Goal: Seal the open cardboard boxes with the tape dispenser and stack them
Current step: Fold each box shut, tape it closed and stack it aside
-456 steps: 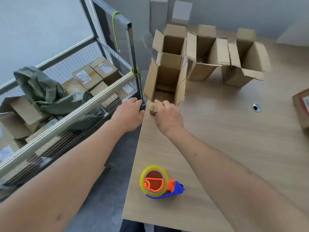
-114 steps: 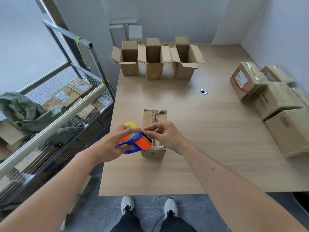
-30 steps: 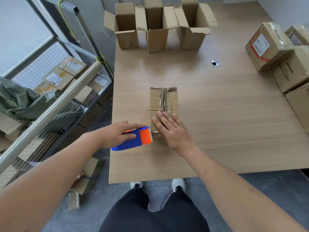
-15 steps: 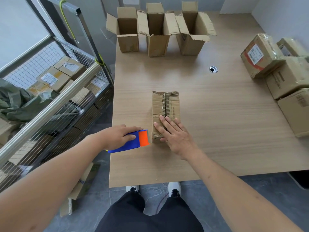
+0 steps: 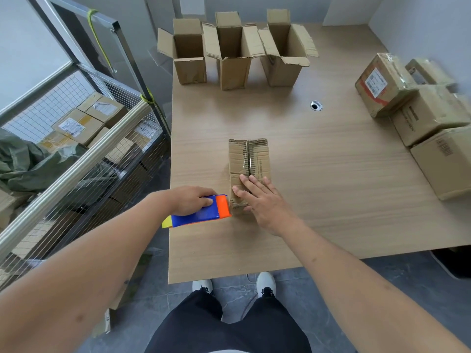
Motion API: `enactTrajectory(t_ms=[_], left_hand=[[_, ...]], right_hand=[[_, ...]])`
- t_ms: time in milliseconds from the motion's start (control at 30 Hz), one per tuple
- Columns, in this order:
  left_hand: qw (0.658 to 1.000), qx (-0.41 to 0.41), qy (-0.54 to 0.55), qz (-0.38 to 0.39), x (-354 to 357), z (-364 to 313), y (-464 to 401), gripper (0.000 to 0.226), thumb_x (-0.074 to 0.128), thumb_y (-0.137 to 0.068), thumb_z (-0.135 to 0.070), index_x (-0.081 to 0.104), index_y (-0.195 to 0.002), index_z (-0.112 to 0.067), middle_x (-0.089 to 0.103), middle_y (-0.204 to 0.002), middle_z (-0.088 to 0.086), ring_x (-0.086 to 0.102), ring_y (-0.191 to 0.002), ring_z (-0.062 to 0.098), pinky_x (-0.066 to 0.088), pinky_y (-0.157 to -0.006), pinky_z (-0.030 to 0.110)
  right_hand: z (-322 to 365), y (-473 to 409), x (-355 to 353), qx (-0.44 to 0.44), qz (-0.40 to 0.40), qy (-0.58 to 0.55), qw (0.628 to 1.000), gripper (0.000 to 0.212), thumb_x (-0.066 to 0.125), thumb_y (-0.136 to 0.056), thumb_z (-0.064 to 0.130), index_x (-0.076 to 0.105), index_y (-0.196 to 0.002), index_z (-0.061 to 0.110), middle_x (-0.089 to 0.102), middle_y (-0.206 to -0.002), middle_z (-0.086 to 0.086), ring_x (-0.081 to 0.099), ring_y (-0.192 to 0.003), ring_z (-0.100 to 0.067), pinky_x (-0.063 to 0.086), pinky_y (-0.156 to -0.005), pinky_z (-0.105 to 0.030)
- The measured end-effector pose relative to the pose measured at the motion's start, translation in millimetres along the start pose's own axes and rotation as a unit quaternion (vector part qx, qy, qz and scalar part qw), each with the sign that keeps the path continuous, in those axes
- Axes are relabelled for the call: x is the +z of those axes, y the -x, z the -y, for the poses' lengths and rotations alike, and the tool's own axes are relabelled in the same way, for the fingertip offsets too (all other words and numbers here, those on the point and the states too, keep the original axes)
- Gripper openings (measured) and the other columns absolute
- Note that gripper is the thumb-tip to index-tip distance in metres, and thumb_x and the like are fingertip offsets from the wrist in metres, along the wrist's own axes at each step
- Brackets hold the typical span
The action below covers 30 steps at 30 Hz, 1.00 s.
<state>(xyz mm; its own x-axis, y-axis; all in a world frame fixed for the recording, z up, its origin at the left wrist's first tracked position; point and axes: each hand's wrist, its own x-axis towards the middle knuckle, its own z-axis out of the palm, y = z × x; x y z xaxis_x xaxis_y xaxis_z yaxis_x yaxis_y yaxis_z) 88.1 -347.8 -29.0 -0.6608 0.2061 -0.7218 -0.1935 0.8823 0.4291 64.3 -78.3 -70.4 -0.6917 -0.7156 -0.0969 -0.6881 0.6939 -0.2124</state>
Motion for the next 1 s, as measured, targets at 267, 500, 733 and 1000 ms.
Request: enactTrajectory(t_ms=[267,500,733,1000], left_hand=[[0.998,-0.053,0.009,-0.020,16,42,25,0.041,0.036,-0.109,-0.043,0.037,-0.150,-0.051,0.053,-0.144,-0.005,0.050,-0.123,0.023,0.036,-0.099,0.040],[0.995,0.030,0.053,-0.077,6,34,38,0.043,0.042,-0.107,-0.044,0.031,-0.144,-0.064,0.055,-0.131,-0.006,0.056,-0.110,0.021,0.046,-0.099,0.048],[0.974,0.116,0.164,-0.108,4,26,53,0.049,0.051,-0.107,-0.035,0.035,-0.141,-0.066,0.058,-0.120,-0.014,0.062,-0.098,0.012,0.050,-0.078,0.031],[0.958,0.130,0.232,-0.103,-1,33,69,0.048,0.054,-0.106,-0.038,0.040,-0.142,-0.065,0.067,-0.109,-0.005,0.066,-0.098,0.024,0.054,-0.090,0.046]], right_hand=[[3,7,-5,0.009,0.033,-0.006,0.999,0.059,0.049,-0.102,0.036,0.027,-0.157,0.036,0.004,-0.171,0.008,0.001,-0.158,-0.017,-0.006,-0.127,-0.045],[45,-11,-10,0.112,-0.010,0.003,0.994,0.072,0.069,-0.085,0.049,0.040,-0.144,0.021,0.039,-0.156,0.000,0.027,-0.151,-0.022,0.012,-0.124,-0.047],[30,1,-21,0.054,0.016,0.008,0.998,0.091,0.064,-0.076,-0.006,0.033,-0.155,0.025,0.036,-0.158,0.006,0.021,-0.154,-0.022,0.006,-0.126,-0.035],[15,-3,-30,0.041,0.036,0.048,0.997,0.098,0.075,-0.081,0.020,0.018,-0.159,0.038,0.040,-0.133,-0.003,0.047,-0.124,-0.027,0.019,-0.125,-0.046]])
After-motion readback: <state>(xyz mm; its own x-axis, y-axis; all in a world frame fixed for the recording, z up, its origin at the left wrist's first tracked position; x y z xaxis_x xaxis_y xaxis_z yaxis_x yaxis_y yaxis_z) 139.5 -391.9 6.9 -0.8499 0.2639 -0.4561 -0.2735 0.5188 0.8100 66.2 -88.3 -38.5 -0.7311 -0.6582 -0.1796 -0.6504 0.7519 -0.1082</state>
